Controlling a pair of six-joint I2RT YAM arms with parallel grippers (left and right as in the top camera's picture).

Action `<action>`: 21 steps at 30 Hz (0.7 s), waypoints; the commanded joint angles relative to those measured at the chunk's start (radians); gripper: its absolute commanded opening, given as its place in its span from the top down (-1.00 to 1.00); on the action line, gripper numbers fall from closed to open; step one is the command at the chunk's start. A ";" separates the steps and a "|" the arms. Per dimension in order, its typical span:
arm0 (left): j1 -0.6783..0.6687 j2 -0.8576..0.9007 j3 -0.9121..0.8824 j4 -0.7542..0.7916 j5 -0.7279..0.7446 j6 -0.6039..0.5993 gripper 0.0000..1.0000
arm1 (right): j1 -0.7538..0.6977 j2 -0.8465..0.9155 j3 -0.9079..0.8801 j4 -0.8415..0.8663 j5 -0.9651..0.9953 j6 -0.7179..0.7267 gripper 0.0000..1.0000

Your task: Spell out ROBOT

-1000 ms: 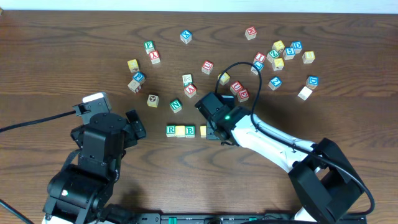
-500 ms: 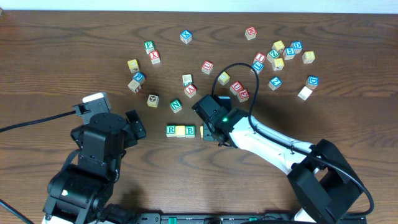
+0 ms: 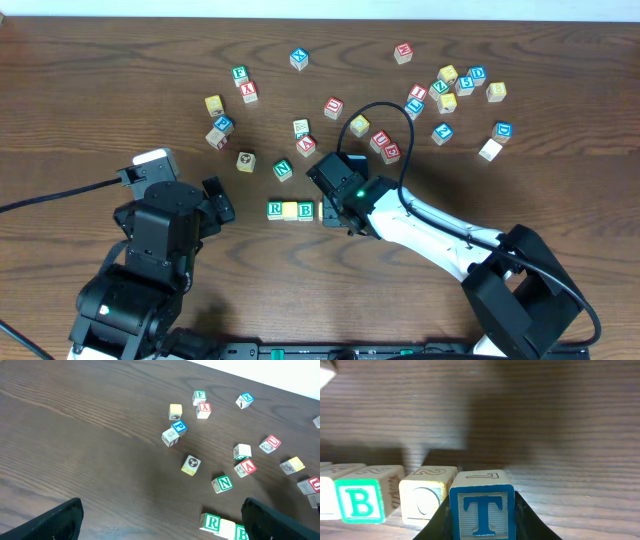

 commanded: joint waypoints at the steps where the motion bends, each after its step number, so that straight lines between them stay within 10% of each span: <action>1: 0.005 -0.001 0.023 -0.001 -0.013 0.014 -0.98 | 0.009 0.010 0.017 0.004 -0.009 0.014 0.70; 21: 0.005 -0.001 0.023 -0.001 -0.013 0.014 -0.98 | 0.028 0.051 0.017 0.055 -0.009 -0.001 0.68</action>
